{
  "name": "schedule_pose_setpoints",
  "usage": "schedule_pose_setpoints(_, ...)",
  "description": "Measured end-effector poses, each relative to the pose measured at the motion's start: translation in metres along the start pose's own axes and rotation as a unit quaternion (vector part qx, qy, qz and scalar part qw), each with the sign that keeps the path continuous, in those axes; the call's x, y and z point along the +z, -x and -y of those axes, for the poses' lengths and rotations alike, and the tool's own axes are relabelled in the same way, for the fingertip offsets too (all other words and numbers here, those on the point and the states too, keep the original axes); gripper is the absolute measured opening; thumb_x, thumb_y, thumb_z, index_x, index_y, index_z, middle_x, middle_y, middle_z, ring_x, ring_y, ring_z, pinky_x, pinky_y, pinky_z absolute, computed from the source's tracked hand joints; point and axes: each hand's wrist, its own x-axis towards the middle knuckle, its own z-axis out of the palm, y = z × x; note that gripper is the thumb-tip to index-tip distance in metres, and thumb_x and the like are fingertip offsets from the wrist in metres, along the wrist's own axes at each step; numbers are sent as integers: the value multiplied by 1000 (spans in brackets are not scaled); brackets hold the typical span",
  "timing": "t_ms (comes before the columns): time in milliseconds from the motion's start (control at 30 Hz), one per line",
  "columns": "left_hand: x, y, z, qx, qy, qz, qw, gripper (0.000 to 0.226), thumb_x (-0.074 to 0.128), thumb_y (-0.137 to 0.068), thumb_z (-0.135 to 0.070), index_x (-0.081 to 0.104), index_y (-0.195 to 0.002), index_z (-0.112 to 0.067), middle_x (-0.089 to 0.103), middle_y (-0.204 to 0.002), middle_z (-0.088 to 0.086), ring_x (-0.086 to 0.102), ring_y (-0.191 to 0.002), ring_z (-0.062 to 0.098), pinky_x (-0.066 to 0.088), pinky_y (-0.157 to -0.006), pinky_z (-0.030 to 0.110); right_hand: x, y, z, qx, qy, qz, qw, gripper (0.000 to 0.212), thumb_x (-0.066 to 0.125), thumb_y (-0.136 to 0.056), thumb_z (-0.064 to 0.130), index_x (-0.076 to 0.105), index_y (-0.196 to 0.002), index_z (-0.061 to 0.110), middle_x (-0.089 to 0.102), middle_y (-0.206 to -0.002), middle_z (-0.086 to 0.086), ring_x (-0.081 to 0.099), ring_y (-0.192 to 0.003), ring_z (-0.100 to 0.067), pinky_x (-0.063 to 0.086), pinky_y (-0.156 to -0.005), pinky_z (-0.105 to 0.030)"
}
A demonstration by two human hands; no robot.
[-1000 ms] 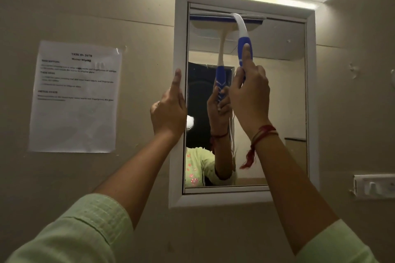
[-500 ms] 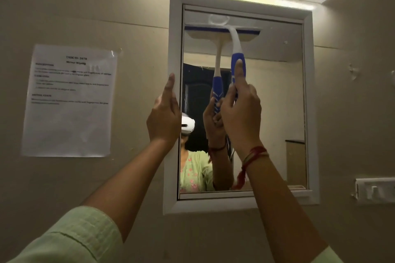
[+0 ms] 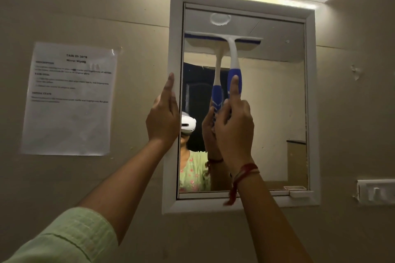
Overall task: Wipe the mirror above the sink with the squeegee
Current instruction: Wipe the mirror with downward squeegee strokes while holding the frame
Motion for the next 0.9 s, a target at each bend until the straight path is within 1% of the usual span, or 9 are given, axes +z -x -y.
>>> schedule_pose_setpoints(67,0,0,0,-1,-5,-2,1000,42,31,-101,-22,25,-143,-25,63,-109,11,38,-47,6,28,-46,9,-6,24,-4,-1,8,16,1000,58,46,-95,17,16,-143,23,57,-97,-13,50,-71,-4,41,-70,-10)
schedule_pose_setpoints(167,1,0,0,-2,-5,-15,1000,42,32,-101,-22,25,-143,-24,59,-78,8,34,-45,5,29,-42,7,-14,43,-5,-11,-2,26,1000,58,47,-94,16,17,-143,23,57,-95,-12,49,-70,-3,37,-67,-4)
schedule_pose_setpoints(267,0,1,-1,1,-13,-25,1000,43,34,-100,-21,27,-143,-22,48,-64,3,32,-45,5,24,-46,10,-15,18,3,-6,-27,8,1000,56,46,-94,14,20,-144,21,58,-96,-13,57,-77,-12,49,-73,-18)
schedule_pose_setpoints(333,-1,1,-2,-1,-10,-28,1000,43,34,-100,-22,28,-142,-21,47,-61,3,32,-45,4,25,-46,12,-13,-1,9,8,-29,0,1000,54,45,-95,14,22,-144,20,59,-99,-14,60,-81,-16,54,-78,-29)
schedule_pose_setpoints(400,-1,2,-2,0,-10,-29,1000,43,34,-99,-23,28,-142,-22,46,-59,0,31,-44,4,25,-46,11,-14,-3,10,15,-27,7,999,54,45,-95,14,21,-144,20,59,-100,-13,60,-82,-17,55,-79,-31)
schedule_pose_setpoints(533,-1,2,-2,1,-15,-32,999,42,35,-100,-21,29,-141,-22,37,-55,-6,30,-44,3,24,-44,8,-21,41,1,7,-14,36,999,59,45,-94,14,13,-142,24,56,-97,-13,55,-76,-9,44,-72,-11)
schedule_pose_setpoints(600,-1,2,-2,0,-13,-35,999,42,36,-100,-21,29,-141,-22,38,-56,-5,30,-44,3,28,-42,8,-25,54,0,-6,-9,39,999,59,45,-93,14,13,-142,25,55,-93,-12,52,-71,-6,41,-68,-8)
schedule_pose_setpoints(767,-1,3,-2,3,-10,-44,999,42,36,-99,-21,30,-141,-22,31,-53,-13,28,-43,3,29,-41,9,-25,16,5,-9,-13,7,1000,56,47,-94,14,20,-143,22,59,-98,-14,58,-79,-16,54,-74,-28)
schedule_pose_setpoints(900,-2,2,-2,0,-16,-43,999,42,37,-99,-20,31,-141,-21,31,-54,-13,29,-44,3,22,-46,10,-23,29,4,-2,-6,20,1000,57,45,-94,17,12,-140,27,58,-100,-14,58,-81,-16,54,-75,-29)
